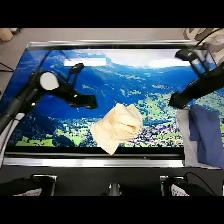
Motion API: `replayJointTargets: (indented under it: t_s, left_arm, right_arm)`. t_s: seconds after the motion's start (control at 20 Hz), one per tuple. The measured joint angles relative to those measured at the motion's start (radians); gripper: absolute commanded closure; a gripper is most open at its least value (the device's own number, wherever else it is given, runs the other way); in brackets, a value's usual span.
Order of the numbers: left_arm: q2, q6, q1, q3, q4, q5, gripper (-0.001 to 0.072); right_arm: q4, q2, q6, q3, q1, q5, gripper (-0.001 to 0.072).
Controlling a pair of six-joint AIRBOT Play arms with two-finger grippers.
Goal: Fold the shirts.
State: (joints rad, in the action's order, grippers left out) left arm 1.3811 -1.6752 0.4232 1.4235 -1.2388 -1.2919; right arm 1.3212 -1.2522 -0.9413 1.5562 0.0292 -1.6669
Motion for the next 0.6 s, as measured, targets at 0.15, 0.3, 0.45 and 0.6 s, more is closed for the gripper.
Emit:
replayJointTargets:
  t_s: [0.15, 0.3, 0.45, 0.6]
  left_arm:
    - [-0.101, -0.008, -0.038, -0.225, 0.021, -0.009, 0.0037]
    - [-0.150, -0.022, 0.014, -0.462, 0.138, 0.101, 0.0037]
    - [-0.153, -0.032, 0.098, -0.622, 0.266, 0.255, 0.0037]
    - [-0.122, -0.041, 0.185, -0.689, 0.376, 0.386, 0.0038]
  right_arm:
    - [-0.121, -0.010, 0.040, -0.176, 0.000, 0.042, 0.0103]
    - [-0.226, -0.003, 0.105, -0.306, 0.000, 0.092, 0.0096]
    - [-0.328, 0.001, 0.174, -0.371, 0.000, 0.118, 0.0081]
    - [-0.402, 0.002, 0.214, -0.398, 0.000, 0.132, 0.0079]
